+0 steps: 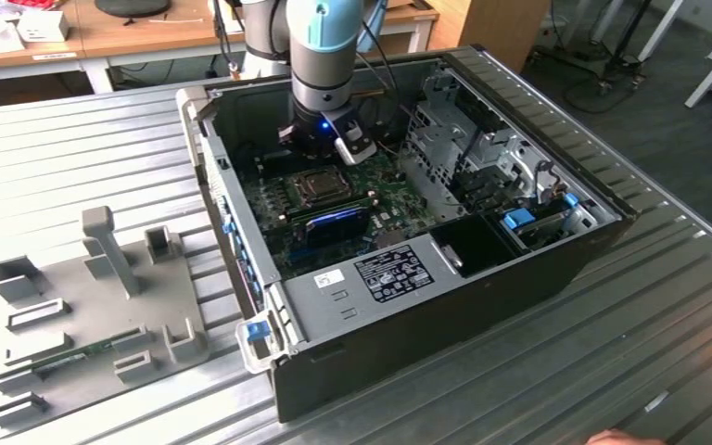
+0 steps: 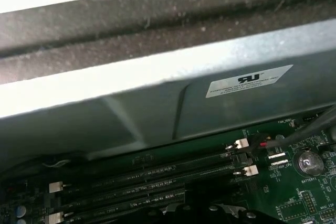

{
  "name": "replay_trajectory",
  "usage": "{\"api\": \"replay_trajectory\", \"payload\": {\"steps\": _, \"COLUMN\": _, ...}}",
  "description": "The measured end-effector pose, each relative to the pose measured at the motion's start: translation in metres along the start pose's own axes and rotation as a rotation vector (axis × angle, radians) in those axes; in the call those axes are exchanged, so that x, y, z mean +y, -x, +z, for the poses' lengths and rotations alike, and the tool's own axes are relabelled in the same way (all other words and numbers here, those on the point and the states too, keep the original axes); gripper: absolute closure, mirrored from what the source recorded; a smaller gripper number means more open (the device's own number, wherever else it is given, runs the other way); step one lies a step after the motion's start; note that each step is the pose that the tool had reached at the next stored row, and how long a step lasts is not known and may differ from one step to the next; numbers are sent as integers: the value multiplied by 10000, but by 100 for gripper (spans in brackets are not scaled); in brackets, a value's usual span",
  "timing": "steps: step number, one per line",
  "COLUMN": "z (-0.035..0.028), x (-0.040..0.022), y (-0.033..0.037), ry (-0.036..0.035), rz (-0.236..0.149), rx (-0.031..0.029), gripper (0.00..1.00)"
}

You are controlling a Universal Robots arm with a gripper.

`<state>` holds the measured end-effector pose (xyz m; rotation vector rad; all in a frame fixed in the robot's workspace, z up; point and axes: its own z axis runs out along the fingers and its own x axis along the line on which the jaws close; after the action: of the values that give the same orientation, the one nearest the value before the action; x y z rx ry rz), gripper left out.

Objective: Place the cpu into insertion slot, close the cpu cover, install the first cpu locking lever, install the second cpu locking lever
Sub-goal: 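Install the first cpu locking lever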

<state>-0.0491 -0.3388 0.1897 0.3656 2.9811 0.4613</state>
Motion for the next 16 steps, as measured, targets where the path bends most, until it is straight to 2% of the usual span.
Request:
{"api": "replay_trajectory", "payload": {"steps": 7, "z": -2, "x": 0, "y": 0, "ry": 10, "rz": 2, "rx": 2, "gripper": 89}}
{"api": "replay_trajectory", "payload": {"steps": 16, "z": -34, "x": 11, "y": 2, "ry": 12, "rz": 2, "rx": 4, "gripper": 89}}
